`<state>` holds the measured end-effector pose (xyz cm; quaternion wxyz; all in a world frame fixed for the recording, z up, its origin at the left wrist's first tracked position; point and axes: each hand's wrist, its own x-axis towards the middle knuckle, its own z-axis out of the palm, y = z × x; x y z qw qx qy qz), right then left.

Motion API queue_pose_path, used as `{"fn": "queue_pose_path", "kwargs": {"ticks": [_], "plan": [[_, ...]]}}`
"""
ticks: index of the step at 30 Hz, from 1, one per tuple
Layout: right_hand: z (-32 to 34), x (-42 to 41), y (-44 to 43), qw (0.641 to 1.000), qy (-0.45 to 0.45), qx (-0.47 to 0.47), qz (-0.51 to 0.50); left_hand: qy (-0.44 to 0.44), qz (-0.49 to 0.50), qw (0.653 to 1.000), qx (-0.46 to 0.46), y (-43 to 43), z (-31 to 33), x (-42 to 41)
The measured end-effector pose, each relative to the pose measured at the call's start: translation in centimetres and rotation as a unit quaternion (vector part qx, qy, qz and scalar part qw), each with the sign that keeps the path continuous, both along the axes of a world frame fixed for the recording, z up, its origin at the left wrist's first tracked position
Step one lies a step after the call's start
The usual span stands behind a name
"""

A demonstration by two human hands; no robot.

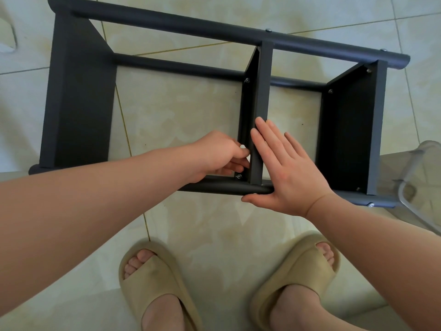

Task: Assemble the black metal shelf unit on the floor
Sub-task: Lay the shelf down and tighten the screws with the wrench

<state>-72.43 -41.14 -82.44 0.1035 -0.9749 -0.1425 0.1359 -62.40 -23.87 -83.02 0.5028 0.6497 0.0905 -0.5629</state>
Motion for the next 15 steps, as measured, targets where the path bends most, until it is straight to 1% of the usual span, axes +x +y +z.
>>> {"fn": "queue_pose_path", "kwargs": {"ticks": [6, 15], "plan": [[0.07, 0.0, 0.04, 1.0, 0.004, -0.003, 0.0, 0.009, -0.007, 1.0, 0.002, -0.16, -0.03, 0.11], [0.07, 0.04, 0.02, 1.0, 0.005, -0.005, 0.0, -0.021, -0.043, 0.999, 0.003, -0.14, -0.22, 0.15]]}}
